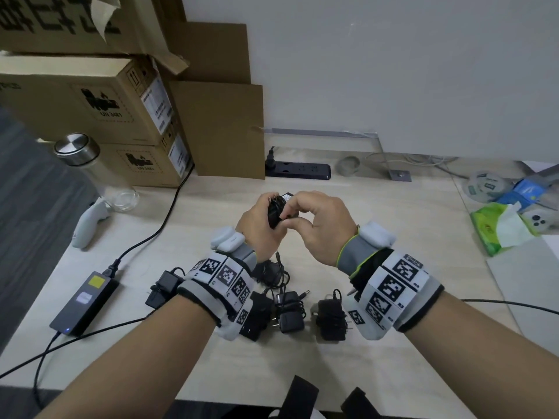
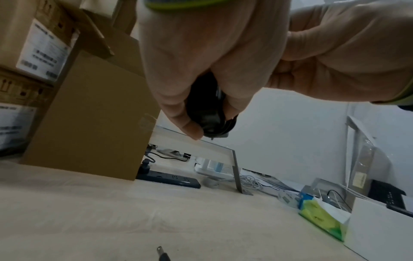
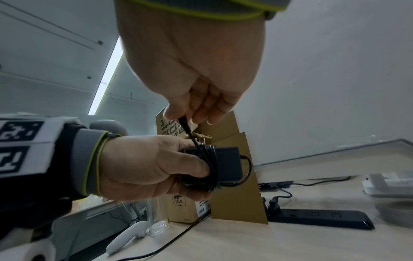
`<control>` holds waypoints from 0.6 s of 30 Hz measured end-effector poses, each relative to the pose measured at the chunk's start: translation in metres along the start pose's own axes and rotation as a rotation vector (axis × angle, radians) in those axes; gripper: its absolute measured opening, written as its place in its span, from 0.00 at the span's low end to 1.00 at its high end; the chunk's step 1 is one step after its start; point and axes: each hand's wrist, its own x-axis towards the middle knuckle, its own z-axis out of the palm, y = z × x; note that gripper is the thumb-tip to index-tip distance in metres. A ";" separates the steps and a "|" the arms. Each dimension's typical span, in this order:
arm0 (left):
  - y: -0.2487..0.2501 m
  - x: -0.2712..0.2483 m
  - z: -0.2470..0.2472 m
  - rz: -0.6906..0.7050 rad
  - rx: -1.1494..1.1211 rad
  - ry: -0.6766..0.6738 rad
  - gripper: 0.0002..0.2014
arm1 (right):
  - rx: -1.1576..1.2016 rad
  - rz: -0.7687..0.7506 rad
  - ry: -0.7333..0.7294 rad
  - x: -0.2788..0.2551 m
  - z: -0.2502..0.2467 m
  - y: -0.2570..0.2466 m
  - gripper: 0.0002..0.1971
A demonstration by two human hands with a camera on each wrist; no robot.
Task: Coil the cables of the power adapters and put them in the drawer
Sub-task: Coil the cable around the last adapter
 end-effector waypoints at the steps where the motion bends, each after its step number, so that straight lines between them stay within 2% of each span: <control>1: -0.001 -0.001 0.002 0.007 -0.023 -0.001 0.23 | 0.012 -0.001 0.015 -0.001 0.000 0.001 0.04; 4: -0.005 -0.003 0.011 -0.092 -0.241 -0.039 0.17 | 0.073 0.014 0.033 -0.003 -0.005 0.002 0.04; 6: -0.004 -0.010 0.016 -0.234 -0.517 -0.073 0.14 | 0.080 0.051 0.050 -0.008 -0.009 0.005 0.12; 8: 0.000 -0.020 0.026 -0.333 -0.749 -0.103 0.14 | 0.063 0.146 0.073 -0.020 -0.015 0.017 0.22; 11: 0.003 -0.035 0.036 -0.387 -0.970 -0.160 0.15 | 0.038 0.319 0.081 -0.046 -0.014 0.043 0.22; 14: 0.002 -0.049 0.049 -0.428 -1.077 -0.238 0.17 | 0.040 0.479 -0.010 -0.075 -0.006 0.062 0.23; 17: -0.002 -0.068 0.065 -0.451 -0.999 -0.241 0.12 | 0.111 0.551 -0.075 -0.098 0.001 0.067 0.30; 18: -0.002 -0.074 0.071 -0.450 -0.961 -0.233 0.13 | 0.147 0.582 -0.081 -0.104 0.004 0.070 0.33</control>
